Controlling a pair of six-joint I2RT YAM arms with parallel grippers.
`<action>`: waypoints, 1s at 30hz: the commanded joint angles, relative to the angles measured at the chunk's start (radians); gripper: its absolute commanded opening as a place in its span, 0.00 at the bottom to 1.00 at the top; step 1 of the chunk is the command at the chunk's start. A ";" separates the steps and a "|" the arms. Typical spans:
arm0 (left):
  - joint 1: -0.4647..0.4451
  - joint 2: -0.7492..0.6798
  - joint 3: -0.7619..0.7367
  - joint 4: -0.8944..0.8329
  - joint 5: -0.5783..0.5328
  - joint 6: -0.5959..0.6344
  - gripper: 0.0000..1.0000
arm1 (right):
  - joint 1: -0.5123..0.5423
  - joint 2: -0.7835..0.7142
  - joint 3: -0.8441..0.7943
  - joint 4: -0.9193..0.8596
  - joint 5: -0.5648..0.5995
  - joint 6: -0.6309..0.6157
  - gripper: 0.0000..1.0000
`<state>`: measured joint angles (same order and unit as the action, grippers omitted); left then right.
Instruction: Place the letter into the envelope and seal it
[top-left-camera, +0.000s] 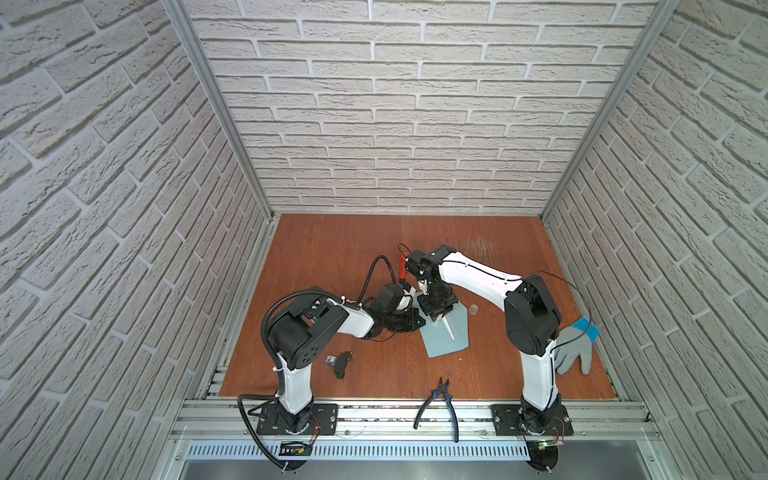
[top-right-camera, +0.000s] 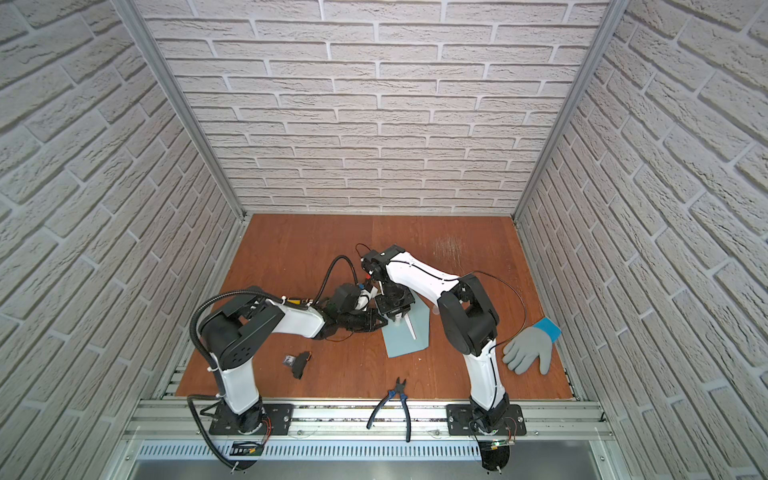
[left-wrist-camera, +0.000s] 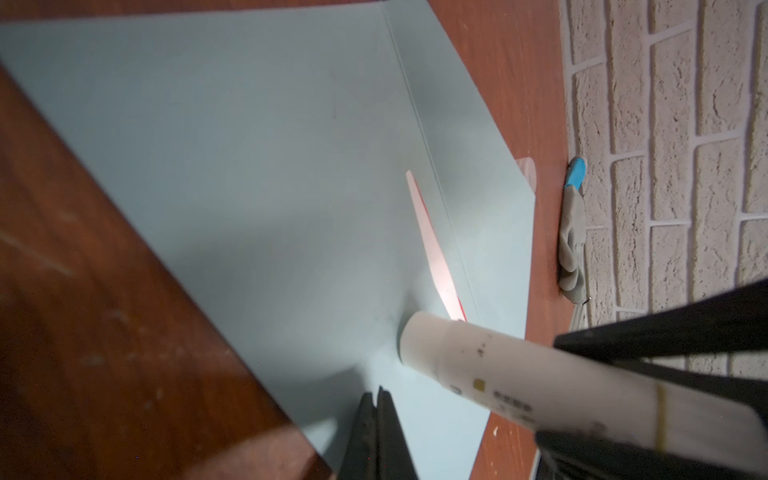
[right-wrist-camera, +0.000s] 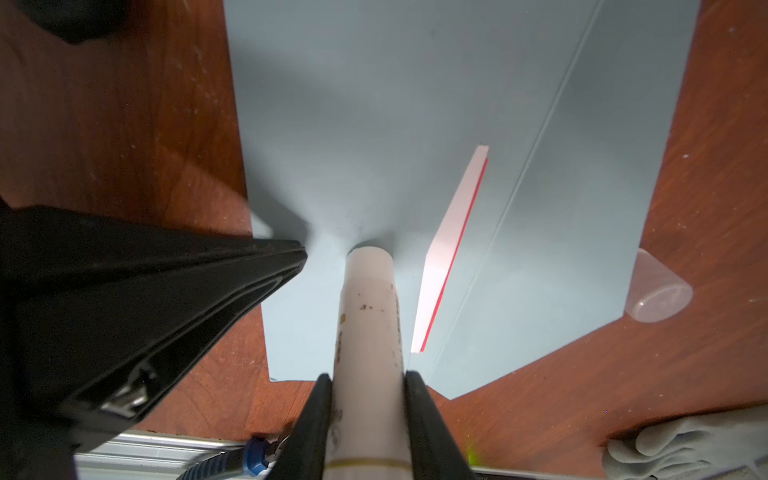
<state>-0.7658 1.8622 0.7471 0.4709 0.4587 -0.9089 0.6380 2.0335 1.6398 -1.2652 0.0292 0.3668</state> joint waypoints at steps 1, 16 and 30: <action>0.006 0.019 -0.013 -0.090 -0.012 0.024 0.00 | -0.017 0.052 -0.031 -0.014 0.108 0.004 0.05; 0.008 0.013 -0.017 -0.092 -0.015 0.026 0.00 | -0.037 0.068 -0.044 0.001 0.114 0.006 0.05; 0.011 0.011 -0.008 -0.139 -0.025 0.034 0.00 | -0.034 -0.164 -0.029 -0.070 0.052 -0.002 0.05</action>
<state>-0.7616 1.8614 0.7509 0.4591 0.4587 -0.9012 0.6140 1.9511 1.6131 -1.2854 0.0593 0.3660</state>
